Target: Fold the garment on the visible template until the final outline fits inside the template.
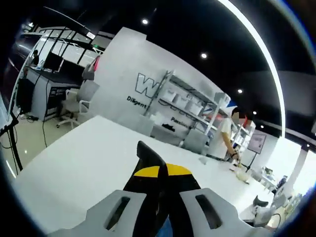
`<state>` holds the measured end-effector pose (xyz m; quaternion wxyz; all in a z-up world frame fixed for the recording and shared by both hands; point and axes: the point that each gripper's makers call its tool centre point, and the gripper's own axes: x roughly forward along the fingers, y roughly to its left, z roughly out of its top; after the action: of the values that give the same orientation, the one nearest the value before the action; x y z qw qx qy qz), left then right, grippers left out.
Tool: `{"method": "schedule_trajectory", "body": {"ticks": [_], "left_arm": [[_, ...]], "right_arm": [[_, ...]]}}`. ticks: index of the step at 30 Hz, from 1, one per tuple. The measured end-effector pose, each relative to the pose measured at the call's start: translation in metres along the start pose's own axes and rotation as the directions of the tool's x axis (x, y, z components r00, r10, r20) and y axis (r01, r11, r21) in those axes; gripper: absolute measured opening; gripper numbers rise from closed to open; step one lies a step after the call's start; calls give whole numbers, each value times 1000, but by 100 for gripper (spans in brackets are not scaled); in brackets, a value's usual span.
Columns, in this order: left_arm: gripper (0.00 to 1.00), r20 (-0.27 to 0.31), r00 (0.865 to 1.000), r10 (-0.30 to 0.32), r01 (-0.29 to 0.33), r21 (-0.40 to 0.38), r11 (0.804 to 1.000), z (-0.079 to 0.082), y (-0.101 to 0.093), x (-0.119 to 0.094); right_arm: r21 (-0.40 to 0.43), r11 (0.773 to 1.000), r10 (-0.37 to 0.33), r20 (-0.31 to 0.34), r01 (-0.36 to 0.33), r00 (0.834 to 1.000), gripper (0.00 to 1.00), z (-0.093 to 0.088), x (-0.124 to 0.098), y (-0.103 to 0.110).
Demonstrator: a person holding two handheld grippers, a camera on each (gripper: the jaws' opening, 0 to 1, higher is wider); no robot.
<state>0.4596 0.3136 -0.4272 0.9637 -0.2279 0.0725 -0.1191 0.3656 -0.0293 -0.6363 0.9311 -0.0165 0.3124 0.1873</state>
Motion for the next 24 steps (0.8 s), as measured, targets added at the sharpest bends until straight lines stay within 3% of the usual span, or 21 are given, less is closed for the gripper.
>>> {"method": "schedule_trajectory", "body": {"ticks": [9, 15, 24], "left_arm": [[1, -45, 993, -106, 106, 3, 994, -19, -50, 22], [1, -96, 974, -204, 208, 33, 978, -38, -91, 37], [1, -157, 952, -264, 271, 31, 962, -70, -124, 50]], "right_arm": [[-2, 1000, 3, 0, -3, 1000, 78, 1, 0, -1], [14, 1000, 2, -1, -2, 1000, 80, 1, 0, -5], [18, 1000, 10, -28, -9, 1000, 82, -6, -1, -6]]}}
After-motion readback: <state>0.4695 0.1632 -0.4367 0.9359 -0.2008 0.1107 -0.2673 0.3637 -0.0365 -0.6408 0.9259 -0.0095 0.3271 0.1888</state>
